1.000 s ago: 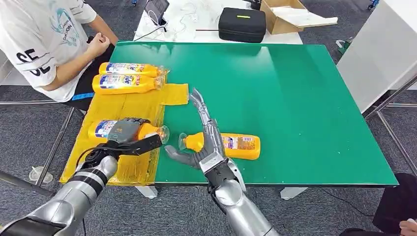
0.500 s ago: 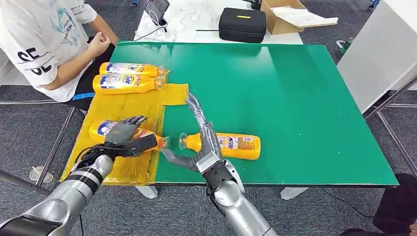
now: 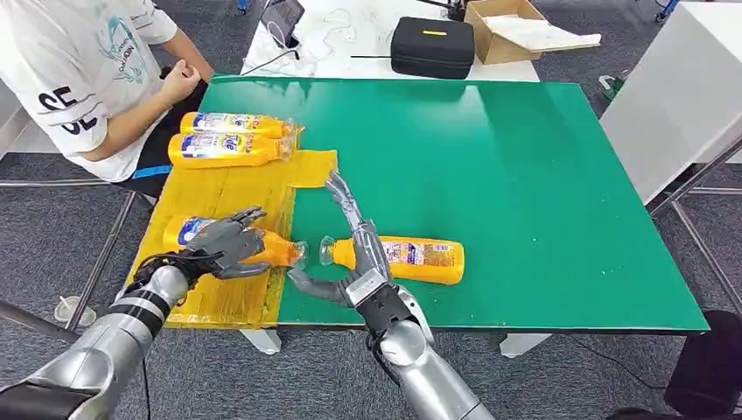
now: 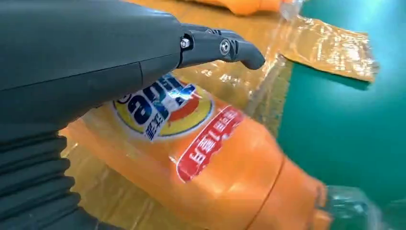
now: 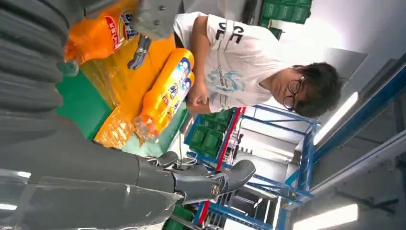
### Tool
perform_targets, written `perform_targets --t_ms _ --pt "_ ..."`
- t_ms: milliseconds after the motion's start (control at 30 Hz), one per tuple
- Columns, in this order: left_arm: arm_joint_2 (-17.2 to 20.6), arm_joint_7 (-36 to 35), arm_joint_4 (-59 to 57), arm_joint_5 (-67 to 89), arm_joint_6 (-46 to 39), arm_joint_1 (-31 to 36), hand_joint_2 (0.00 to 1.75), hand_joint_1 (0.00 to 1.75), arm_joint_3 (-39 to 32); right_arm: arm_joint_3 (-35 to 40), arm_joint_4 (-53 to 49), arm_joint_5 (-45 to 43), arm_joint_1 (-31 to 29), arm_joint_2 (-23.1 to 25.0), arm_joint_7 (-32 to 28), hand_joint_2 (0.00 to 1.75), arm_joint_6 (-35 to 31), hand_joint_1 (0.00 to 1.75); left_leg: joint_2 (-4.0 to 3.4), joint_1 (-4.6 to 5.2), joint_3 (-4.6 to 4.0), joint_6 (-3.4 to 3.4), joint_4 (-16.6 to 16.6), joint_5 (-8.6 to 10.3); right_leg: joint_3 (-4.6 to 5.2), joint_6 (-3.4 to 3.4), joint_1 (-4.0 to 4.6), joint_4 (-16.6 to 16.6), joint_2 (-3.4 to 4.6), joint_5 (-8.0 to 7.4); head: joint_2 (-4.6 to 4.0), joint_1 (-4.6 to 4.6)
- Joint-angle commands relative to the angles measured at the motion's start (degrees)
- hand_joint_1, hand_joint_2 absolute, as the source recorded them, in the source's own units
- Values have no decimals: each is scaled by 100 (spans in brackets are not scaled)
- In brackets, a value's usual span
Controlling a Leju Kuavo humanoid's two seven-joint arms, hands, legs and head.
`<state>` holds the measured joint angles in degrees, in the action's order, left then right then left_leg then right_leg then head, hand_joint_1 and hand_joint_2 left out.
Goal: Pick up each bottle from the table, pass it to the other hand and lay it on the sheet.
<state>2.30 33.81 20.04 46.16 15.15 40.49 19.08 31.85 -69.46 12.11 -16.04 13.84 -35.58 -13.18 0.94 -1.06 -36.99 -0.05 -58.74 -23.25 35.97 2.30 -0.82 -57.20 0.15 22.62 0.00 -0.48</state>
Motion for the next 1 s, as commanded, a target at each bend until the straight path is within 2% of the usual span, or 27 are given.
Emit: perform_targets --t_ms 33,67,100,133,167,200,233,267,333,433,667,1000 --pt "227 380 -166 -603 584 -109 0 0 -483 -96 716 210 -421 -202 254 175 -242 0 -33 -1 29 6 10 -7 -21 -10 4 12 22 -3 0 0" --pt "194 407 -130 -678 525 -157 0 0 -543 -119 775 270 -473 -254 320 175 -264 0 -25 1 21 4 7 -4 -14 -6 1 8 18 -3 0 0" --pt "114 572 10 -920 342 -291 0 0 -748 -37 1075 752 -668 -370 737 175 -462 0 -21 2 19 5 7 -3 -13 -5 0 8 15 -3 0 0" --pt "69 615 59 -988 242 -352 0 0 -805 -37 1168 868 -736 -416 791 175 -497 0 -32 3 33 8 14 -5 -25 -7 1 17 22 -5 0 0" --pt "-147 619 376 -1569 -138 -584 0 0 -1357 57 1503 1409 -940 -535 1466 175 -547 0 -21 3 21 5 8 -3 -15 -4 0 9 15 -4 0 -2" --pt "-237 619 540 -1673 -277 -695 0 0 -1414 40 1601 1529 -1005 -585 1550 175 -480 0 -34 2 32 8 12 -5 -22 -7 2 16 25 -7 0 0" --pt "-503 619 1005 -2365 -726 -930 0 0 -2036 112 1819 2003 -1145 -686 2131 175 -448 0 -35 4 40 12 18 -4 -31 -8 0 23 21 -9 0 -2" --pt "-697 619 1511 -2583 -1300 -1173 175 0 -2227 161 1943 2299 -1250 -817 2480 175 -281 0 -22 4 33 12 15 -2 -26 -5 0 21 8 -7 2 0" --pt "-983 619 2404 -3004 -2262 -1516 175 0 -2655 117 2030 2766 -1300 -991 2972 175 -102 0 -5 6 25 12 12 0 -22 -2 -2 18 -9 -3 0 -2" --pt "-1094 619 3427 -3319 -3051 -1982 175 0 -2857 106 2047 3352 -1379 -1334 3580 175 207 0 4 3 11 11 0 -3 -10 -1 0 11 -17 2 0 0" --pt "-1028 619 3467 -3523 -3368 -2081 175 0 -2917 -93 2057 3374 -1297 -1653 3679 175 743 0 -5 5 -2 7 -2 -8 3 -6 -3 5 -5 4 0 0" --pt "-964 619 3114 -3461 -3486 -1898 175 0 -2582 -2 2523 3204 -1279 -1551 3499 175 1075 0 -9 0 -14 4 -1 -5 18 -3 3 4 0 -1 0 -2"
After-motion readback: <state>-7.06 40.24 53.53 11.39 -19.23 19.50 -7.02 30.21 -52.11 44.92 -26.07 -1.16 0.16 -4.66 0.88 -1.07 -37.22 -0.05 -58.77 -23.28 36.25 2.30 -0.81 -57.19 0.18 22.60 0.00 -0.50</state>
